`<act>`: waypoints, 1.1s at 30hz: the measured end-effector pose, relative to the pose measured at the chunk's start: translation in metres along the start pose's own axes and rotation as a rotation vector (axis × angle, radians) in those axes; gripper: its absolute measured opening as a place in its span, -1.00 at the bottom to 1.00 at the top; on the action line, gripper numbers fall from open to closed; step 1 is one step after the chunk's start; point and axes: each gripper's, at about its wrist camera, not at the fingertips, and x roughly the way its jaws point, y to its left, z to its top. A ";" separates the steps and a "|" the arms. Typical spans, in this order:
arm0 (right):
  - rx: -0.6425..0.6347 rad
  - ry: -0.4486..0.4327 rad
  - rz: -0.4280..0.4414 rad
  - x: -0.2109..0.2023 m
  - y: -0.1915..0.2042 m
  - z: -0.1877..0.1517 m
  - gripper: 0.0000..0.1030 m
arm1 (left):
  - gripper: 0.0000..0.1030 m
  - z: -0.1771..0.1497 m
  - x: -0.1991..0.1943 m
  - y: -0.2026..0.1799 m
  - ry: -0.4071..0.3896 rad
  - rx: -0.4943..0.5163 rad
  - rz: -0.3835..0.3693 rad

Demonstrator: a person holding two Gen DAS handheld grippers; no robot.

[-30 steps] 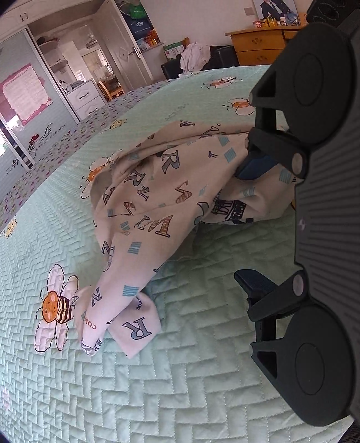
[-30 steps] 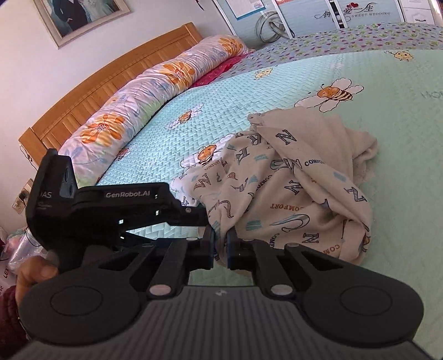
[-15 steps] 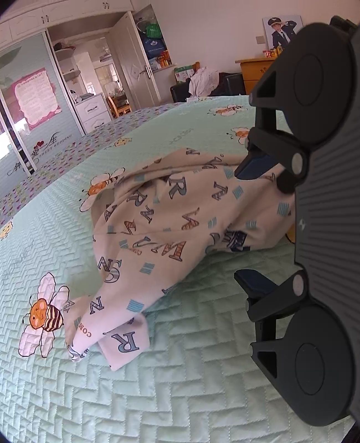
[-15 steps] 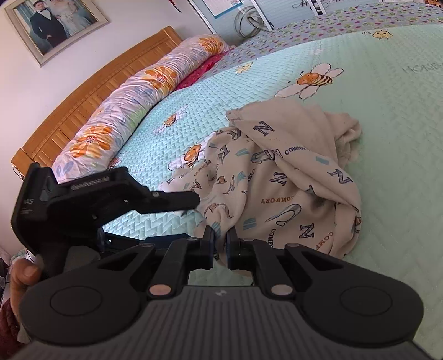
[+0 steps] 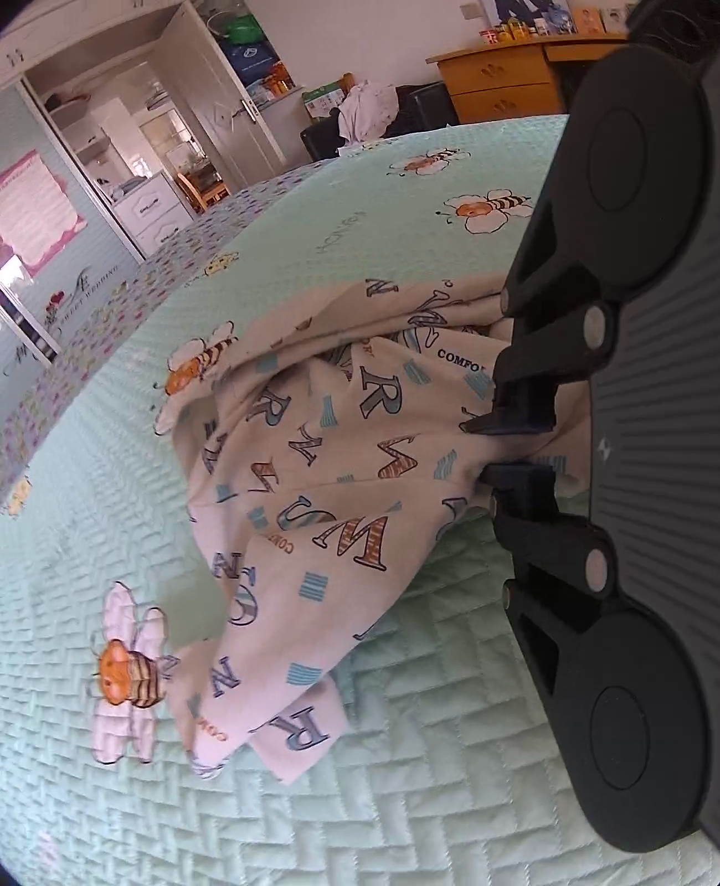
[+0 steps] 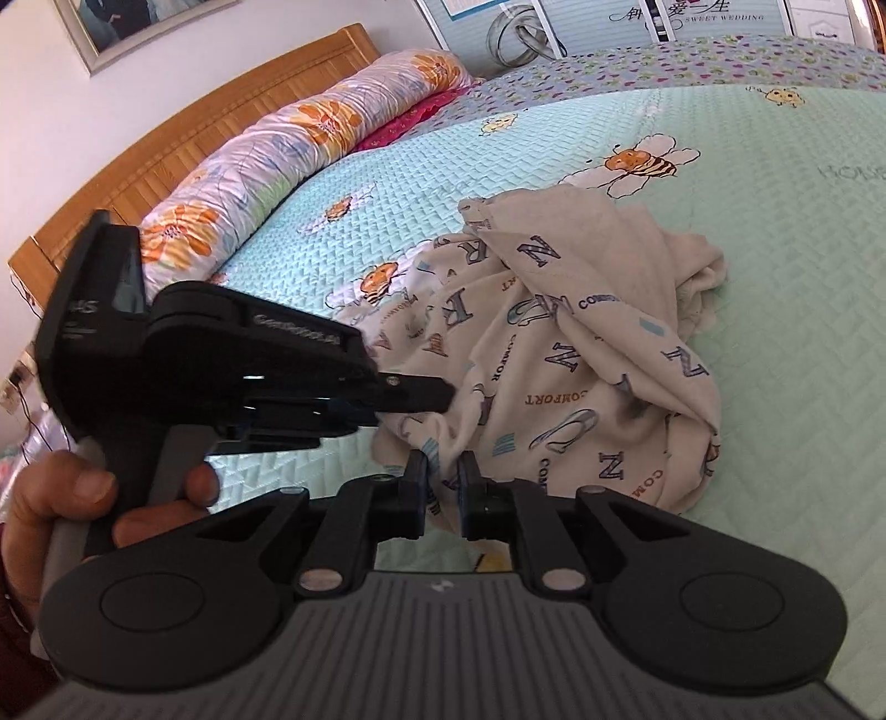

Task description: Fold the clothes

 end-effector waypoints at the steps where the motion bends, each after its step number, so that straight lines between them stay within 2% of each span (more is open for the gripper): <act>1: 0.003 -0.001 0.002 -0.002 -0.001 0.002 -0.54 | -0.83 -0.001 -0.002 0.001 -0.003 0.010 0.001; 4: -0.026 -0.044 -0.028 -0.013 0.000 0.013 -0.53 | -0.84 -0.004 -0.009 0.001 -0.029 0.048 0.025; 8: -0.177 -0.112 -0.131 -0.014 0.012 0.041 -0.48 | -0.84 -0.010 -0.011 0.003 -0.021 0.040 0.021; 9: -0.231 -0.131 -0.156 -0.011 0.017 0.049 -0.34 | -0.84 -0.012 -0.012 0.002 -0.020 0.040 0.021; 10: -0.283 -0.139 -0.170 -0.005 0.022 0.055 -0.13 | -0.84 -0.013 -0.012 0.002 -0.020 0.040 0.019; 12: -0.385 -0.147 -0.189 0.010 0.031 0.065 0.10 | -0.84 -0.014 -0.014 0.003 -0.020 0.042 0.019; 17: -0.498 -0.093 -0.232 0.050 0.036 0.072 0.10 | -0.84 -0.012 -0.023 0.009 -0.029 0.037 0.017; 20: -0.470 -0.059 -0.236 0.062 0.029 0.069 -0.06 | -0.84 -0.012 -0.026 0.010 -0.028 0.039 0.015; 22: -0.417 -0.063 -0.232 0.061 0.022 0.069 -0.81 | -0.84 -0.012 -0.028 0.009 -0.027 0.042 0.015; 26: -0.277 -0.141 -0.213 0.039 0.005 0.075 -0.90 | -0.84 -0.013 -0.034 0.006 -0.036 0.056 0.022; 33: -0.158 -0.298 -0.299 -0.025 -0.024 0.084 -0.92 | -0.84 -0.012 -0.053 -0.002 -0.071 0.084 0.035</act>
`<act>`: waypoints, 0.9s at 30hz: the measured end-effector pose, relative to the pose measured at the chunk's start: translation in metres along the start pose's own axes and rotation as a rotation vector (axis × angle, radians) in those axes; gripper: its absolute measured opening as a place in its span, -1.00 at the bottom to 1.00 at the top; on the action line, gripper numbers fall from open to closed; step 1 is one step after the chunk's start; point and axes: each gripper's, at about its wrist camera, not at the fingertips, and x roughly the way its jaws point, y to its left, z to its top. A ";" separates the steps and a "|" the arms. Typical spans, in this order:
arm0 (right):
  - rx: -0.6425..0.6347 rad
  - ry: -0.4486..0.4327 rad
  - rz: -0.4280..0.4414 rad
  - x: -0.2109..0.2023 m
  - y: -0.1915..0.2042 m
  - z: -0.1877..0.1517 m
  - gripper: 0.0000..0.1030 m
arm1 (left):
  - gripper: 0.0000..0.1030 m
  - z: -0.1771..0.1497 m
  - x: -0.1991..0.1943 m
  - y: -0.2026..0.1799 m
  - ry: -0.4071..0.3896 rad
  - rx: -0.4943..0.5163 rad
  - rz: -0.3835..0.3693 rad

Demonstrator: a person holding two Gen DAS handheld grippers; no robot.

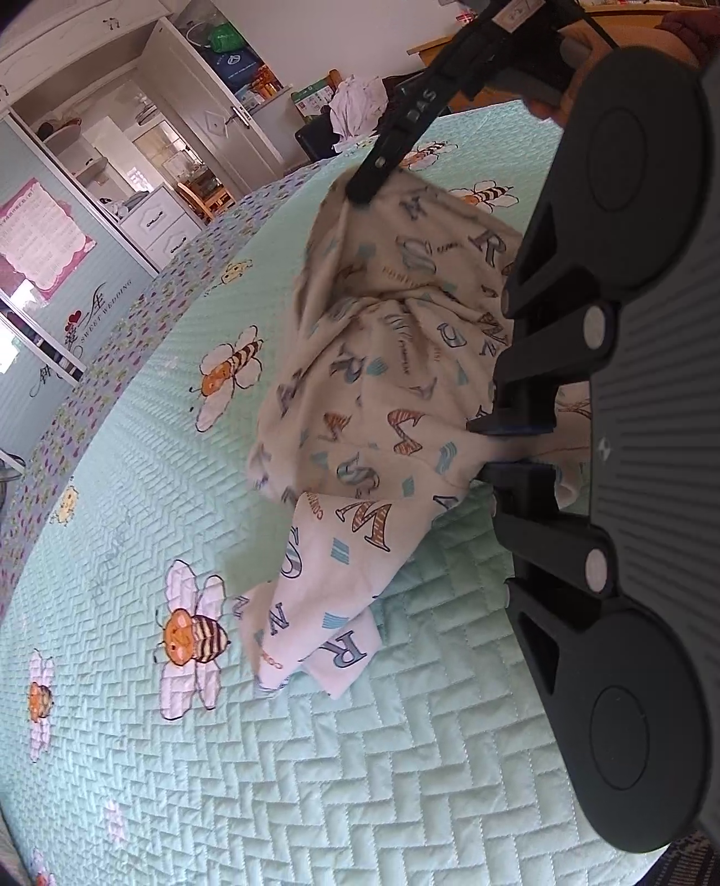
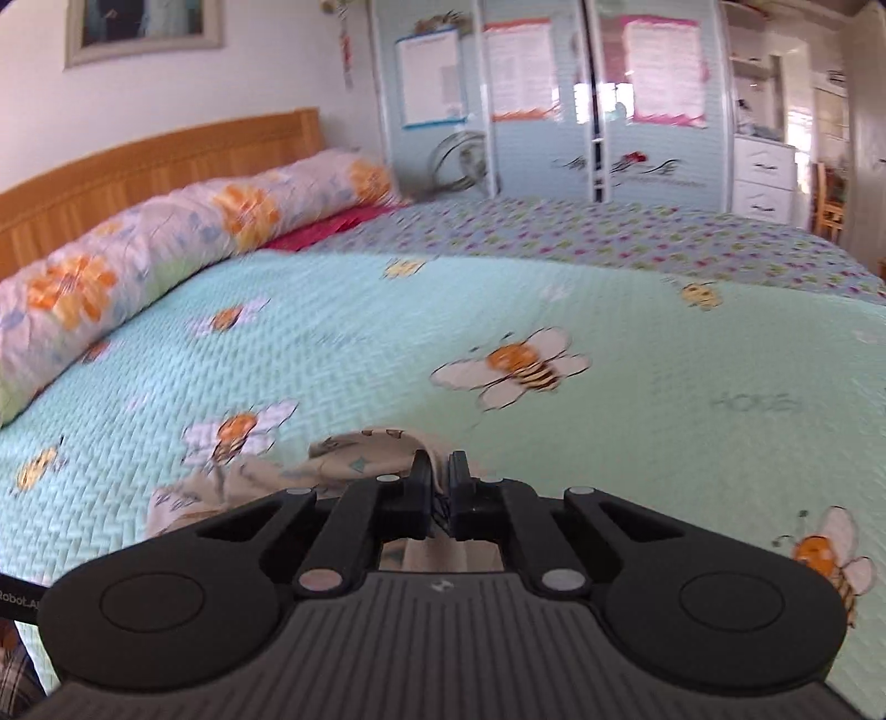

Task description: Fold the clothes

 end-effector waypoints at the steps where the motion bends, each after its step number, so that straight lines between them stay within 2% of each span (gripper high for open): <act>1: 0.025 -0.010 -0.012 -0.009 -0.008 -0.002 -0.92 | -0.84 0.000 -0.003 -0.002 -0.008 0.007 0.000; 4: 0.112 -0.025 -0.061 -0.035 -0.034 -0.018 -0.92 | -0.84 0.002 -0.012 -0.005 -0.026 0.012 -0.003; 8: 0.234 0.022 -0.104 -0.064 -0.069 -0.053 -0.92 | -0.84 0.006 -0.015 -0.012 -0.042 0.011 -0.010; 11: 0.258 0.092 -0.085 -0.074 -0.074 -0.083 -0.92 | -0.84 0.005 -0.013 -0.018 -0.044 0.018 -0.015; 15: 0.257 0.190 -0.046 -0.079 -0.075 -0.118 -0.90 | -0.83 -0.005 0.004 -0.017 0.014 0.028 0.015; 16: 0.253 0.200 -0.041 -0.080 -0.073 -0.123 -0.80 | -0.83 -0.007 0.007 -0.015 0.029 0.025 0.023; 18: 0.239 0.183 -0.055 -0.086 -0.070 -0.121 -0.74 | -0.83 -0.010 0.010 -0.010 0.044 0.021 0.034; 21: 0.175 0.103 -0.081 -0.099 -0.062 -0.102 -0.39 | -0.83 -0.010 0.011 -0.004 0.047 0.014 0.041; 24: 0.070 0.048 -0.043 -0.099 -0.049 -0.074 -0.09 | -0.83 -0.012 0.014 -0.002 0.051 0.009 0.047; 27: -0.050 0.050 0.005 -0.071 -0.026 -0.056 -0.07 | -0.83 -0.013 0.016 -0.003 0.056 0.011 0.051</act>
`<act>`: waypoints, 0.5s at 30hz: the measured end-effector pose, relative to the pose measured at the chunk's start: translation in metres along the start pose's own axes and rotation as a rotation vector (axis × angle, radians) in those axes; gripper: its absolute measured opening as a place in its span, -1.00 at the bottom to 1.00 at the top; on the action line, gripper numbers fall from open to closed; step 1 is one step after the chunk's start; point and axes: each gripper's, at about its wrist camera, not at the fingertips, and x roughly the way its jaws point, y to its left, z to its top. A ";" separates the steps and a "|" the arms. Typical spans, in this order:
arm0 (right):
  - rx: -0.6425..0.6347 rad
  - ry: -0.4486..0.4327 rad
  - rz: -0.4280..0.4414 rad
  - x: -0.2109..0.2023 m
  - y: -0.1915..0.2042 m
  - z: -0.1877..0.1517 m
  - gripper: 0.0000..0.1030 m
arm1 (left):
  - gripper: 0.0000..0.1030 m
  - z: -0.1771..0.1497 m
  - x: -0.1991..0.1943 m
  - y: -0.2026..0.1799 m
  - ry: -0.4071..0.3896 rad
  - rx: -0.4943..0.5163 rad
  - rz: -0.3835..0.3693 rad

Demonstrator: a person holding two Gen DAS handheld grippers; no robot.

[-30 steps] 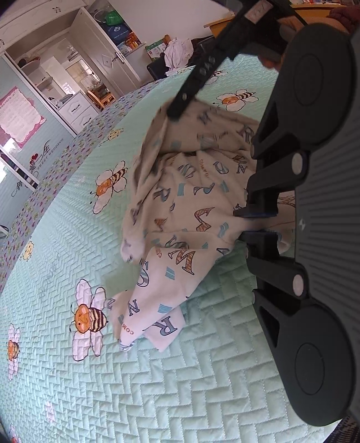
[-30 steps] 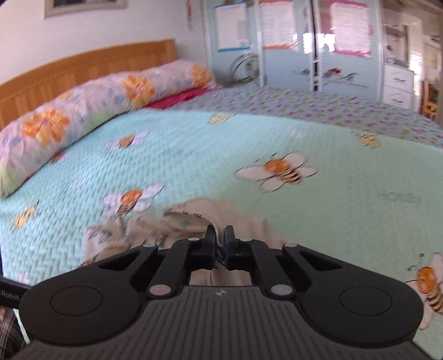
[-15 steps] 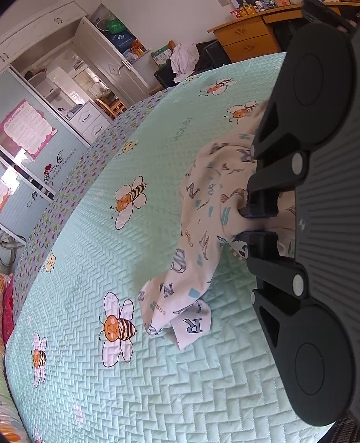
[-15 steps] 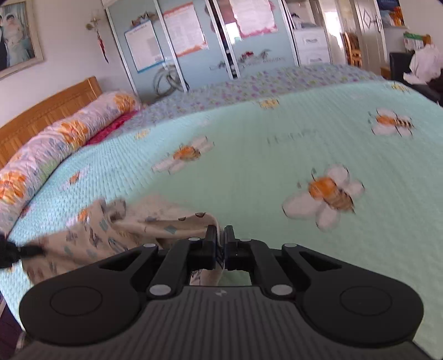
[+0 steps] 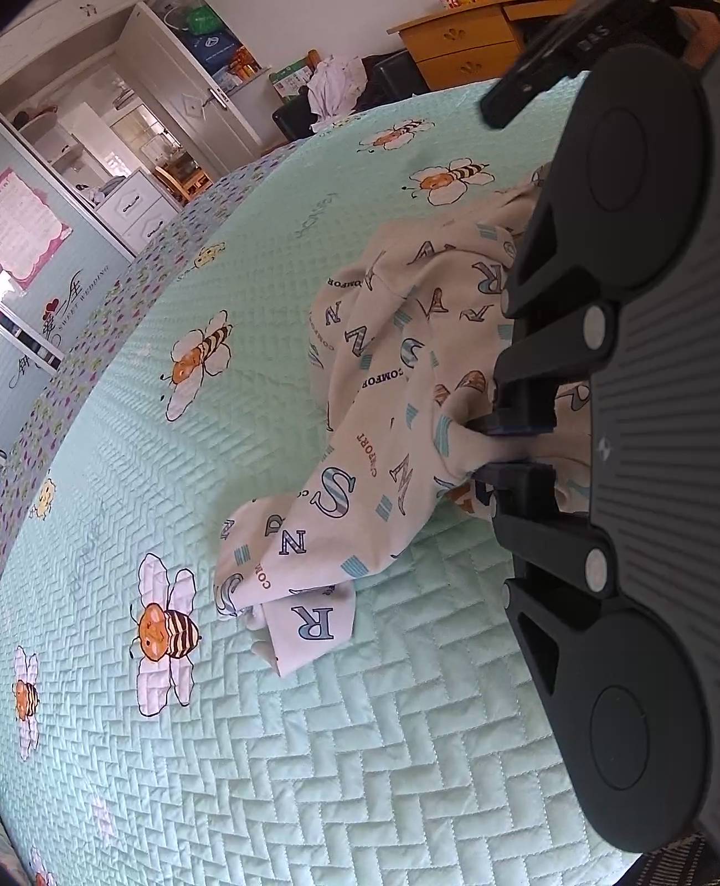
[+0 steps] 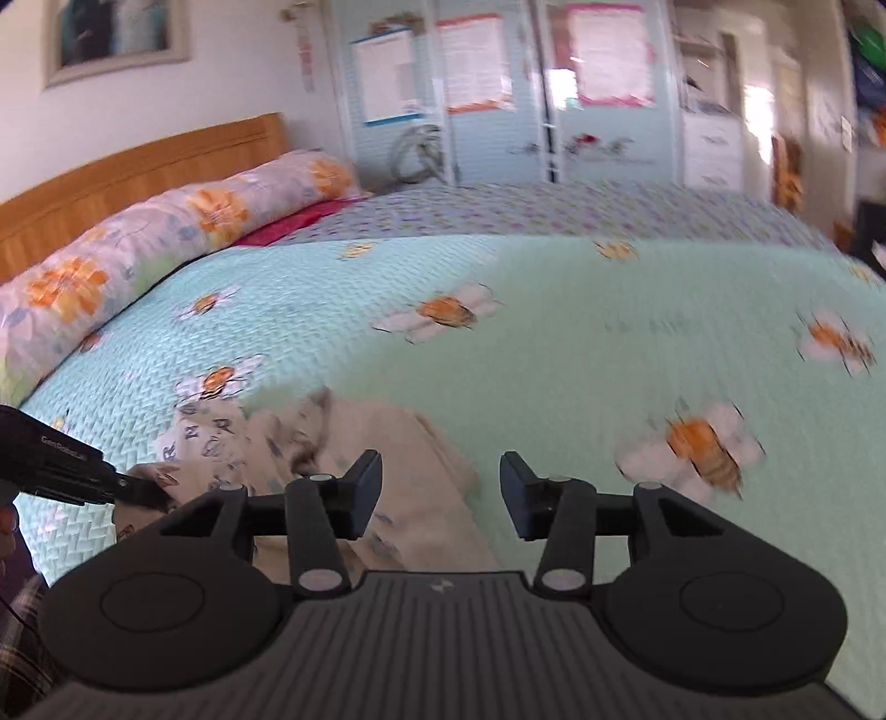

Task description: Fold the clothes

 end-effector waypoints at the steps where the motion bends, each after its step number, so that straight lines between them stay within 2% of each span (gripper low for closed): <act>1: -0.037 0.012 0.013 0.012 0.008 0.003 -0.06 | -0.83 0.001 0.000 0.000 0.002 0.000 0.000; 6: -0.196 0.112 0.070 0.071 0.045 0.004 -0.07 | -0.83 0.004 -0.003 0.001 0.002 0.004 -0.002; 9: -0.263 0.121 0.034 0.082 0.058 -0.003 -0.07 | -0.83 0.004 -0.004 0.001 0.003 0.012 0.002; 11: -0.256 0.117 0.022 0.084 0.057 -0.003 -0.09 | -0.82 0.003 -0.002 0.001 0.007 0.007 0.007; 12: -0.236 0.113 0.022 0.083 0.053 -0.002 -0.24 | -0.82 0.003 -0.001 0.001 0.010 0.004 0.011; 13: -0.213 0.107 0.022 0.082 0.049 -0.001 -0.53 | -0.82 0.002 0.000 0.001 0.013 0.001 0.017; 15: -0.160 0.077 0.006 0.076 0.037 0.003 -0.76 | -0.82 0.001 -0.001 0.000 0.015 0.003 0.023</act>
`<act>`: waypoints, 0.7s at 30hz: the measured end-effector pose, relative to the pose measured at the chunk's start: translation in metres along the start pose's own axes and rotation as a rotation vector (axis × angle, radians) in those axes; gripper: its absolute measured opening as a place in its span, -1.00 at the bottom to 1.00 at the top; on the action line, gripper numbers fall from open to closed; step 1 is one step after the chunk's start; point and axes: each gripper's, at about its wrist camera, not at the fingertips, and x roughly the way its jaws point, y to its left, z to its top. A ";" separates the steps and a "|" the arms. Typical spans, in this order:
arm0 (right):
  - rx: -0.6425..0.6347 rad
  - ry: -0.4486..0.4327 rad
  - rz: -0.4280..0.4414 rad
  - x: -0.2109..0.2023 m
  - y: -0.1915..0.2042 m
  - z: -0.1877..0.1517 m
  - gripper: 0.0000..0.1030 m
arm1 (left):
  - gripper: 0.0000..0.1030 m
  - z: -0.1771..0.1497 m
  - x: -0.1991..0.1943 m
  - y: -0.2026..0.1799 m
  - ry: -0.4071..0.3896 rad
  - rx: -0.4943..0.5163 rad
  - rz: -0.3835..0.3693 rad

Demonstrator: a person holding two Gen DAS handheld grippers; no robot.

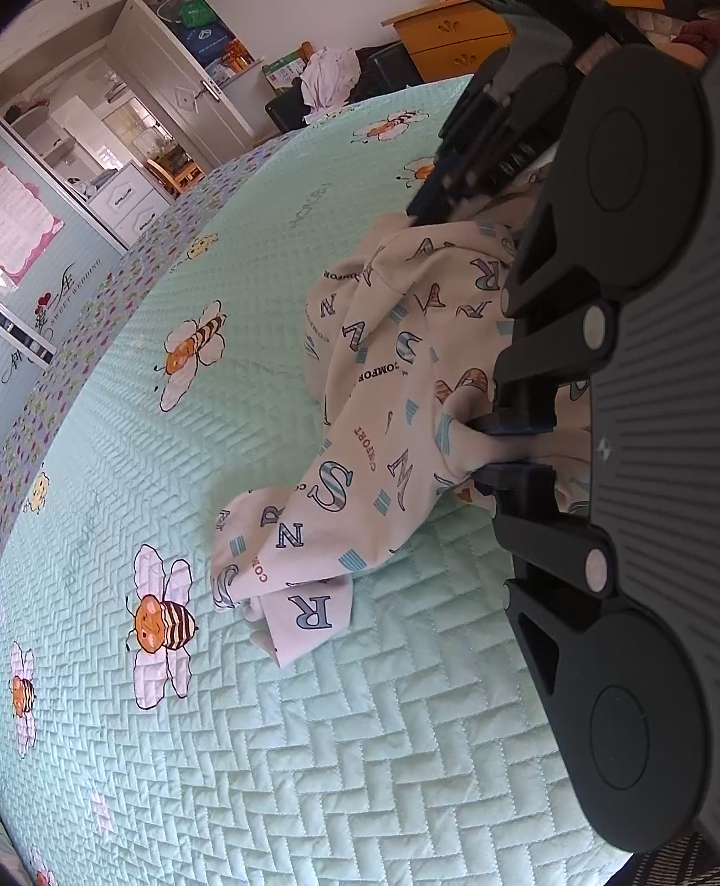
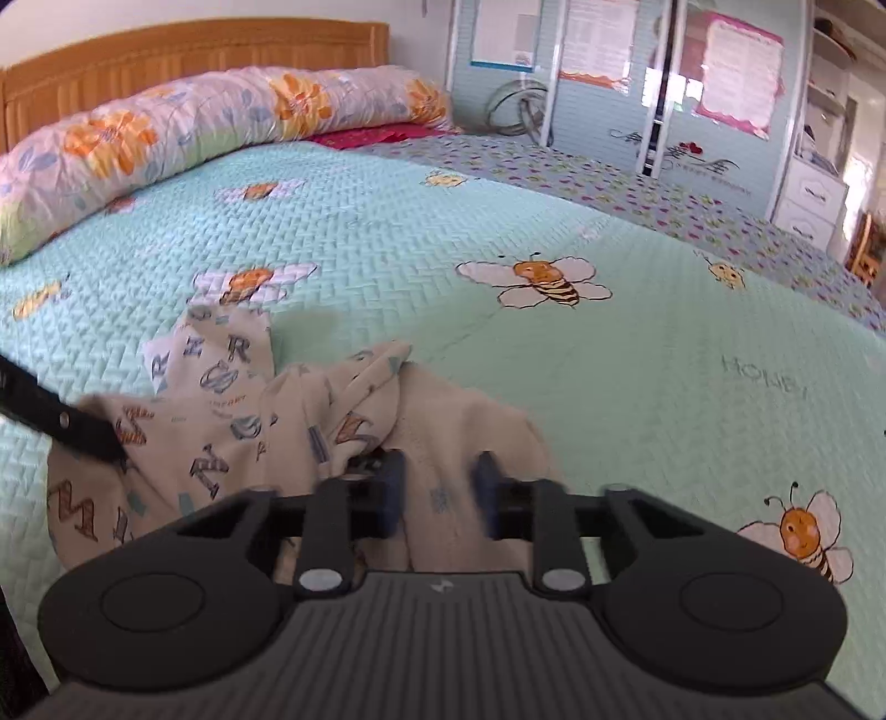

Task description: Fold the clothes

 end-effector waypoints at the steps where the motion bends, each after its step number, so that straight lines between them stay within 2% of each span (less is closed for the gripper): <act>1: 0.033 -0.026 -0.022 -0.005 -0.009 0.001 -0.84 | -0.82 0.000 -0.001 -0.001 -0.001 0.003 0.001; 3: 0.099 -0.079 -0.067 -0.016 -0.027 0.003 -1.00 | -0.82 0.000 -0.004 -0.003 -0.006 0.012 0.004; 6: 0.193 -0.150 -0.147 -0.031 -0.058 0.006 -1.00 | -0.82 -0.001 -0.008 -0.008 -0.014 0.023 0.001; 8: 0.229 -0.148 -0.201 -0.041 -0.080 0.003 -1.00 | -0.82 -0.001 -0.011 -0.011 -0.021 0.035 0.004; 10: 0.274 -0.130 -0.212 -0.052 -0.097 -0.004 -0.99 | -0.82 -0.003 -0.010 -0.013 -0.022 0.042 0.009; 12: 0.273 -0.116 -0.128 -0.059 -0.095 -0.010 -0.88 | -0.82 -0.005 -0.007 -0.014 -0.017 0.042 0.017; 14: 0.209 -0.100 -0.029 -0.059 -0.073 -0.013 -0.65 | -0.82 -0.006 -0.003 -0.015 -0.006 0.037 0.021; 15: 0.162 -0.092 -0.004 -0.055 -0.058 -0.012 -0.27 | -0.82 -0.006 -0.002 -0.015 -0.001 0.037 0.023; 16: 0.111 -0.084 0.014 -0.051 -0.042 -0.012 0.00 | -0.82 -0.007 -0.001 -0.015 0.004 0.036 0.025; 18: 0.018 -0.079 0.029 -0.037 -0.014 -0.010 0.03 | -0.82 -0.006 -0.002 -0.015 0.004 0.040 0.025; 21: -0.054 -0.057 0.028 -0.017 0.010 -0.006 0.03 | -0.82 -0.003 -0.006 -0.013 -0.006 0.041 0.022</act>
